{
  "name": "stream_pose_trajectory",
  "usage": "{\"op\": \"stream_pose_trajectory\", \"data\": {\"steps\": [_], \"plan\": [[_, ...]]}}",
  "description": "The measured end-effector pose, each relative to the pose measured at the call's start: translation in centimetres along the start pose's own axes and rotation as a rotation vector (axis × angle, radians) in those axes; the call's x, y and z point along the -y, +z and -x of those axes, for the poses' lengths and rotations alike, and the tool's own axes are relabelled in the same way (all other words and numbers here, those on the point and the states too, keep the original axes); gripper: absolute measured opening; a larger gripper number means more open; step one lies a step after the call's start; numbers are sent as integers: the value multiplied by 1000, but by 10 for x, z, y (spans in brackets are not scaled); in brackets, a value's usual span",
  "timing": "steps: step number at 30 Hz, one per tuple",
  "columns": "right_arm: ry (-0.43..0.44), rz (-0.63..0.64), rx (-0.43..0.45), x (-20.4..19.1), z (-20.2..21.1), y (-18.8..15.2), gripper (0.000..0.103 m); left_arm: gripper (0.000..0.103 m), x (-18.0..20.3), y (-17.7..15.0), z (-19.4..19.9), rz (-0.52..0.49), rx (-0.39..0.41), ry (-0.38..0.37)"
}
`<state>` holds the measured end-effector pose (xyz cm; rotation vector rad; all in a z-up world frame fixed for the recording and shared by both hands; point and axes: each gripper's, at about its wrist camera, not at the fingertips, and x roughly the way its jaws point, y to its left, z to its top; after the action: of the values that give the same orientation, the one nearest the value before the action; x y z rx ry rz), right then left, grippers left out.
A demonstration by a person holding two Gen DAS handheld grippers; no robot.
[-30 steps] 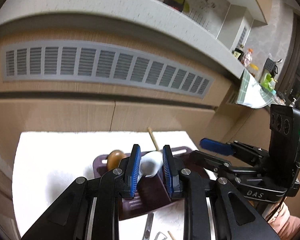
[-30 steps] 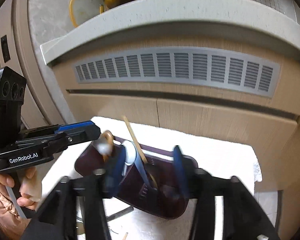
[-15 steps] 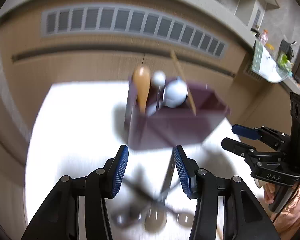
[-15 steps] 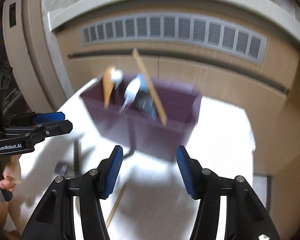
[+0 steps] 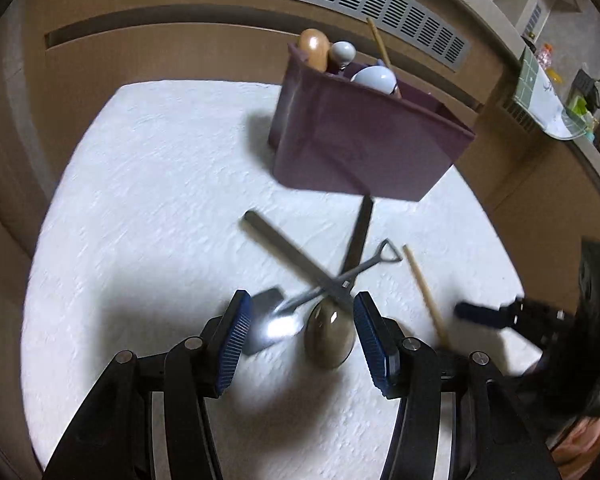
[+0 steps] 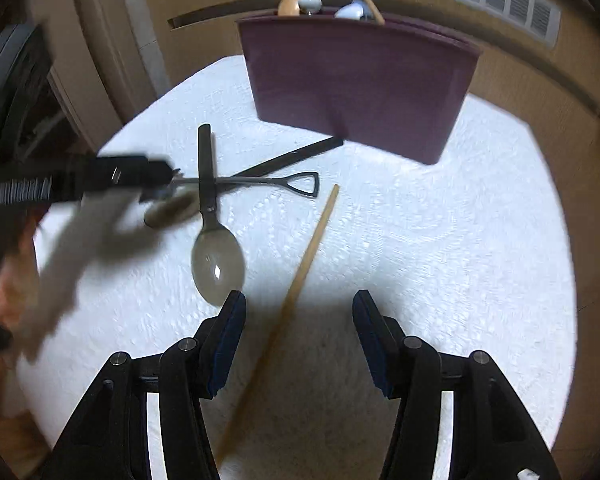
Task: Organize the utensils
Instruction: 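Lower the left tool onto a metal spoon while the right tool grasps the wooden chopstick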
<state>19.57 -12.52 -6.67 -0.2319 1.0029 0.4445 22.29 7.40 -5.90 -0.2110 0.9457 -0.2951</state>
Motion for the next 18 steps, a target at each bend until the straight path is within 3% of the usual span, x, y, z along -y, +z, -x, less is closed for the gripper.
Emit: {"op": "stream_pose_trajectory", "data": {"steps": [5,10,13,18], "plan": [[-55,27,0,5,7,-11,54,54,11,39,-24,-50,-17,-77],[-124,-23,-7,28,13,-21,54,54,13,67,-54,-94,-75,-78],[-130,-66,-15,44,16,-21,55,54,1,63,-62,-72,-130,-76],[-104,-123,-19,60,18,-22,55,59,-4,22,-31,-76,-154,-103]]}}
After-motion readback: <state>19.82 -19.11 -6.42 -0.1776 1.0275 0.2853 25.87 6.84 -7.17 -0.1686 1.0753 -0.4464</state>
